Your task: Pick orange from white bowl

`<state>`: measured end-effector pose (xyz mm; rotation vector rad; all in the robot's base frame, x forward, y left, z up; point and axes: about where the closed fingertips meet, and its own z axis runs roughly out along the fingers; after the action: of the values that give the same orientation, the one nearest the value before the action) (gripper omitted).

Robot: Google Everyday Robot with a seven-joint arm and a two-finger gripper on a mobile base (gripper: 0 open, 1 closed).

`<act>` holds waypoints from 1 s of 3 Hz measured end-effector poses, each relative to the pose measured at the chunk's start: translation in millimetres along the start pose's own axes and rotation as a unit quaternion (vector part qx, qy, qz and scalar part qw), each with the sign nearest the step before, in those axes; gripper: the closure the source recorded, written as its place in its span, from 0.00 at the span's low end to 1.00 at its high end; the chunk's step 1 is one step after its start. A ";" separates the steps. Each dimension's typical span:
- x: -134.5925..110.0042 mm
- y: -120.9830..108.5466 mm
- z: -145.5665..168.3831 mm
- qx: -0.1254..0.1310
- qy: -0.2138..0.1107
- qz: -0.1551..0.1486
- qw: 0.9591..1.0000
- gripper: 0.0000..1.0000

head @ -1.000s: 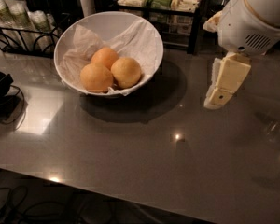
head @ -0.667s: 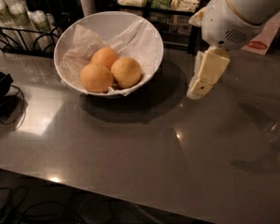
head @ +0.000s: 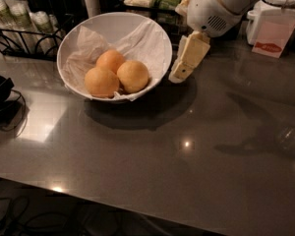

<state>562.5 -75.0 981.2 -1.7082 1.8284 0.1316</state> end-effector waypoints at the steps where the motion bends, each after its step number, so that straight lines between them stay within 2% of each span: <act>1: -0.3 -0.4 0.4 0.000 -0.001 0.000 1.000 0.00; 2: -3.8 1.0 4.9 0.001 -0.009 0.004 1.000 0.00; 3: -10.4 1.5 24.6 -0.006 -0.042 0.044 0.998 0.00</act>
Offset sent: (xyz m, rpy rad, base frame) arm 0.0027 0.0091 -0.0054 0.0414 -0.0001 -0.0089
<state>569.8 -54.1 966.2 -1.6065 1.8446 0.2465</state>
